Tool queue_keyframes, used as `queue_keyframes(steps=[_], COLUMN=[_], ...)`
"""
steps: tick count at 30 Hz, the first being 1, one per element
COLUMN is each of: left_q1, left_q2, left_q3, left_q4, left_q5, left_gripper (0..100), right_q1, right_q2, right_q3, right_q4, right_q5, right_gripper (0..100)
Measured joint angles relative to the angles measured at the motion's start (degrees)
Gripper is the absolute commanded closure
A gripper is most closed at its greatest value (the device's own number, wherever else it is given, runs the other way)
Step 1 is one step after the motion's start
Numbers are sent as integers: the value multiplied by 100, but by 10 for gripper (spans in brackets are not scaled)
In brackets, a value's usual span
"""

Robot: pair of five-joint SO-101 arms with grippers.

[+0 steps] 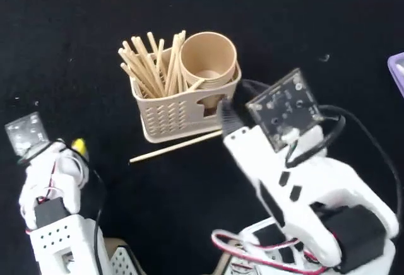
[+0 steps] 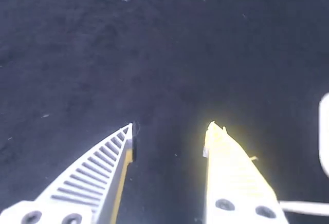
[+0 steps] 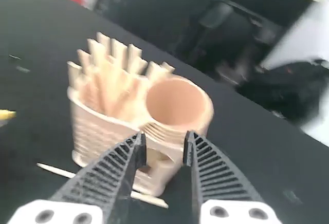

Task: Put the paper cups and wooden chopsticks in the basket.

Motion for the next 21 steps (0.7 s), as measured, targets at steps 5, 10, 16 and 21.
queue_keyframes(steps=[5,10,16,21], left_q1=[308,1248,2462,2585], left_q2=[0,0,53,897], left_q3=[-167,-281,-290,-703], left_q4=[457,985,1248,1213], left_q5=[-659,-1574,-2207,-2233], left_gripper=[772,771,771,771], right_q1=[1354,2242,2426,2418], right_q2=[88,79,79,79], right_q3=[1187,2576,4053,5099], right_q4=[18,-246,-1169,-2066], right_q5=[202,211,193,-123], right_gripper=[868,868,870,869])
